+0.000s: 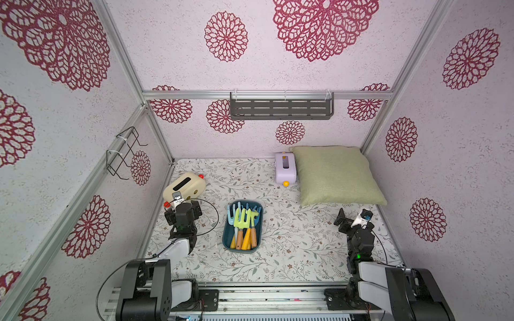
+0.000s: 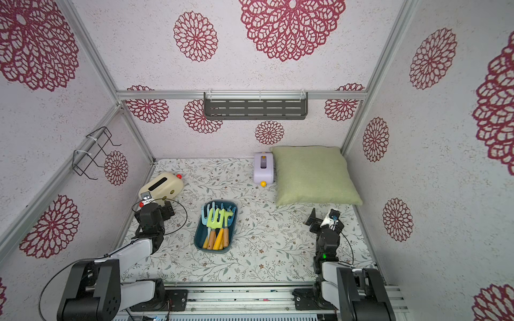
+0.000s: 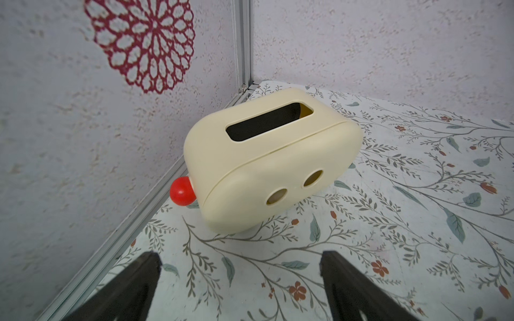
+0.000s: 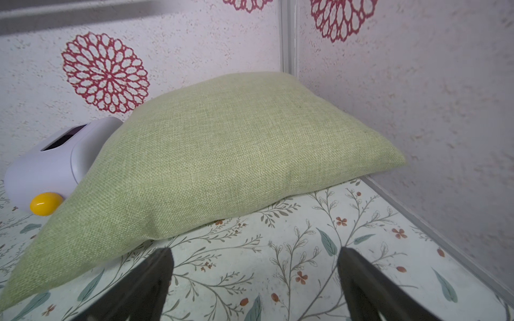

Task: Put the rake into the storage box
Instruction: Reset both arms

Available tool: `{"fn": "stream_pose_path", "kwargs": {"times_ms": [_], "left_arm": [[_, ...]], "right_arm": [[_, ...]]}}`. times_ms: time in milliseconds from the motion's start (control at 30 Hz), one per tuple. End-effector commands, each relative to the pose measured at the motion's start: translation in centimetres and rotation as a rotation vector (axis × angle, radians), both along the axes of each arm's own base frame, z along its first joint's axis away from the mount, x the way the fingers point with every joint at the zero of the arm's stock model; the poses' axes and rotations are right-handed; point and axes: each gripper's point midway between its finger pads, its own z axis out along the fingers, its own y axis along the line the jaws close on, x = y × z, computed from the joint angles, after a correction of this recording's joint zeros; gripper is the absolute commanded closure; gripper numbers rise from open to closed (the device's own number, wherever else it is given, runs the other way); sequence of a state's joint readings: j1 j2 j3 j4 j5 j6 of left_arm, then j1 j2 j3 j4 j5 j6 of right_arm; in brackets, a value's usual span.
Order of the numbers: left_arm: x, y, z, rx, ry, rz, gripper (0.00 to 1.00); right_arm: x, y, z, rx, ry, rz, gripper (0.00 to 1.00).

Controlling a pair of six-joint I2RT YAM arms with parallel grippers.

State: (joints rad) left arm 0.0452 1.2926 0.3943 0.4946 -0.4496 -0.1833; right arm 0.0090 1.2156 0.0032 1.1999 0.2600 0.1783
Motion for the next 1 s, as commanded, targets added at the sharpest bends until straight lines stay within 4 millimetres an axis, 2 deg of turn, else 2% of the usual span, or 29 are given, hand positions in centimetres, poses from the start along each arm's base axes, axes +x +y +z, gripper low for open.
{"fn": "stream_pose_path", "kwargs": {"times_ms": [0,100,233,333,467,633,967], "left_arm": [[1.6,0.0,2.4,0.022,-0.116,-0.028,0.02],[2.1,-0.1,2.5,0.031,-0.155,-0.039,0.03],[2.3,-1.3,2.2,0.037,-0.216,-0.109,0.03],[3.0,-1.9,1.4,0.041,-0.189,-0.147,0.03],[4.1,-3.2,0.2,0.058,-0.167,-0.246,0.03],[4.5,-2.9,0.0,0.041,-0.139,-0.244,0.03],[4.7,-2.7,-0.2,0.017,-0.132,-0.253,0.03]], "right_arm": [[0.8,-0.6,4.1,-0.037,-0.172,-0.031,0.01],[1.0,-0.4,3.5,-0.048,-0.176,-0.020,0.01],[0.5,0.4,3.9,-0.069,-0.210,0.025,0.01],[1.6,1.1,3.3,-0.084,-0.174,0.069,0.01],[3.5,3.1,2.2,-0.125,-0.118,0.186,0.01],[5.9,3.6,1.1,-0.134,-0.033,0.208,0.01],[5.8,3.8,1.2,-0.145,-0.031,0.200,0.01]]}}
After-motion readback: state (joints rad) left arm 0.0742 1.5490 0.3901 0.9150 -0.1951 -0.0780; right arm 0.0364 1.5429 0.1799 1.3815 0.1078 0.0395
